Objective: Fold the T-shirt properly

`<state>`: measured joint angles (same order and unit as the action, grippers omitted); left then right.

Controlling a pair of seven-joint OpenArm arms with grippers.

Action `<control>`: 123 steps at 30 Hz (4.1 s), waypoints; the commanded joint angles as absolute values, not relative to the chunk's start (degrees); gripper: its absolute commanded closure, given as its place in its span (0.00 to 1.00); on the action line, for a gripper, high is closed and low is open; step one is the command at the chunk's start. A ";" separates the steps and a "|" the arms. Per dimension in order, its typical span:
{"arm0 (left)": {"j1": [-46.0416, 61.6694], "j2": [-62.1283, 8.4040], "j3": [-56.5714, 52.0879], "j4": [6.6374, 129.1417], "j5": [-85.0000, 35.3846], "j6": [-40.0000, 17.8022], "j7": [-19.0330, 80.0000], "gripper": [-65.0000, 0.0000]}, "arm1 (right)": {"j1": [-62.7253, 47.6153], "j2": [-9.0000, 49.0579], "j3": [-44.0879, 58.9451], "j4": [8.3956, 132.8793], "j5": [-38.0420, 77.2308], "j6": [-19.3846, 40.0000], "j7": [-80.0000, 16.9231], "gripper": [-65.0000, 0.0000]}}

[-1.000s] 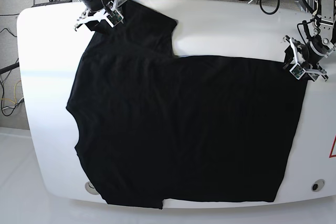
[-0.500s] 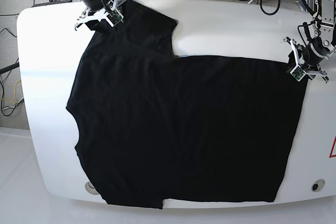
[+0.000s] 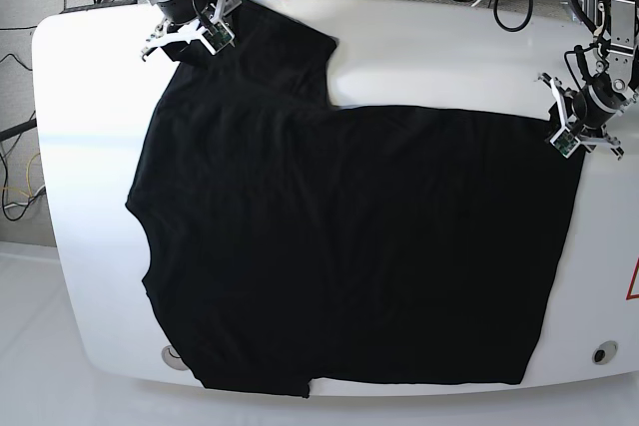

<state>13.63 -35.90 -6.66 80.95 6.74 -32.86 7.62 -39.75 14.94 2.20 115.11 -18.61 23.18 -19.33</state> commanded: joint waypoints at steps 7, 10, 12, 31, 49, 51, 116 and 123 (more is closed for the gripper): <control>13.10 -37.43 -7.94 80.53 6.18 -31.69 5.02 0.45 | -40.21 15.30 2.07 116.15 -19.08 23.16 -17.92 0.47; 13.09 -37.39 -8.29 80.09 6.21 -31.40 4.89 0.45 | -40.21 15.30 2.01 116.07 -19.18 23.14 -17.94 0.47; 13.09 -37.37 -8.38 79.87 6.20 -31.11 4.87 0.46 | -40.16 15.33 2.02 116.05 -19.28 23.17 -17.92 0.47; 16.15 -36.55 -8.03 88.51 6.21 -28.92 8.04 0.55 | -40.06 15.21 1.94 115.86 -19.67 23.28 -17.97 0.47; 13.78 -37.15 -8.36 76.06 5.50 -29.56 7.92 0.51 | -40.06 15.31 2.12 116.22 -19.16 23.36 -18.22 0.47; 13.36 -37.08 -8.51 74.18 5.71 -29.73 7.60 0.51 | -40.12 15.37 2.03 116.17 -19.21 23.45 -18.30 0.47; 23.46 -32.11 -16.90 86.48 -15.59 -28.53 12.66 0.50 | -40.14 15.37 1.95 115.37 -19.26 24.05 -18.02 0.46; 23.91 -32.24 -16.48 86.21 -17.03 -29.29 13.14 0.50 | -40.03 15.32 1.86 115.29 -19.24 24.04 -18.05 0.47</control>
<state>24.12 -30.98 -16.21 85.65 -15.81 -29.17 13.96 -39.88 14.92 1.78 114.56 -19.49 24.16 -19.20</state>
